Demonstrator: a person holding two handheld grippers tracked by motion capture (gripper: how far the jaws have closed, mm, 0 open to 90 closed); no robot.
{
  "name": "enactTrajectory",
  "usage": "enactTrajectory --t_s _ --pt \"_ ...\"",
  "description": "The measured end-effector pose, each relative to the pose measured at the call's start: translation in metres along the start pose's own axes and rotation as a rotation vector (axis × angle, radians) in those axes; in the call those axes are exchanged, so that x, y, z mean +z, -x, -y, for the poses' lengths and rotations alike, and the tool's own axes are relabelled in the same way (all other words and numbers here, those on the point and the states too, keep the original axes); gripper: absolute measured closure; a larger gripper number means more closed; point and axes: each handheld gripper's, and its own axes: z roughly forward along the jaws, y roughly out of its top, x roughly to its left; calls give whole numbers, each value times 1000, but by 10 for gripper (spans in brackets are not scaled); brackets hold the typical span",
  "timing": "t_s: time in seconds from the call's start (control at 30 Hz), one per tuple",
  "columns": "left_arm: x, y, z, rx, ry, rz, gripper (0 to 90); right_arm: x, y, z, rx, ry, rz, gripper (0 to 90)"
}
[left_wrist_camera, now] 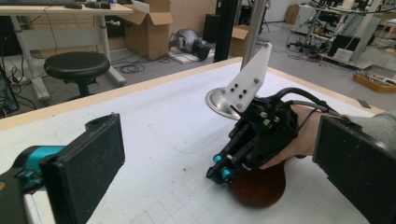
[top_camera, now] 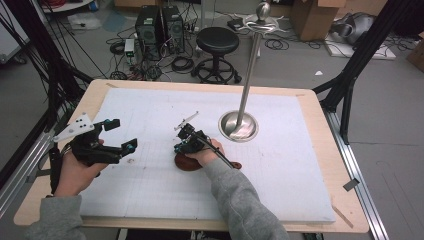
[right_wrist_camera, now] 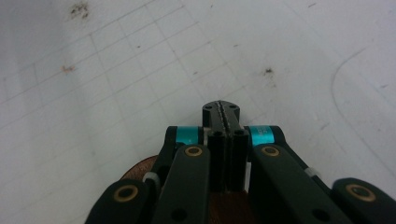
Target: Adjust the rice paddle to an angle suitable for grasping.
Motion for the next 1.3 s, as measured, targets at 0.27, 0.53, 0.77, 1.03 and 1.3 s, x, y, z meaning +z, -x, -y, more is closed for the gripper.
enactTrajectory --t_s 0.27,0.53,0.77,1.03,1.3 --pt "3 2 -1 5 -1 10 27 -9 -6 13 -4 0 -23 899" --pt "2 0 -2 1 5 10 27 -15 -13 21 -15 -10 -12 899" --pt "1 0 -2 0 4 9 27 -24 -17 33 -14 1 -24 899" --pt "1 -2 -2 -9 8 3 27 -34 -25 48 -15 5 -38 899" --pt "5 0 -3 -6 5 10 27 -40 -32 56 -65 0 -22 899"
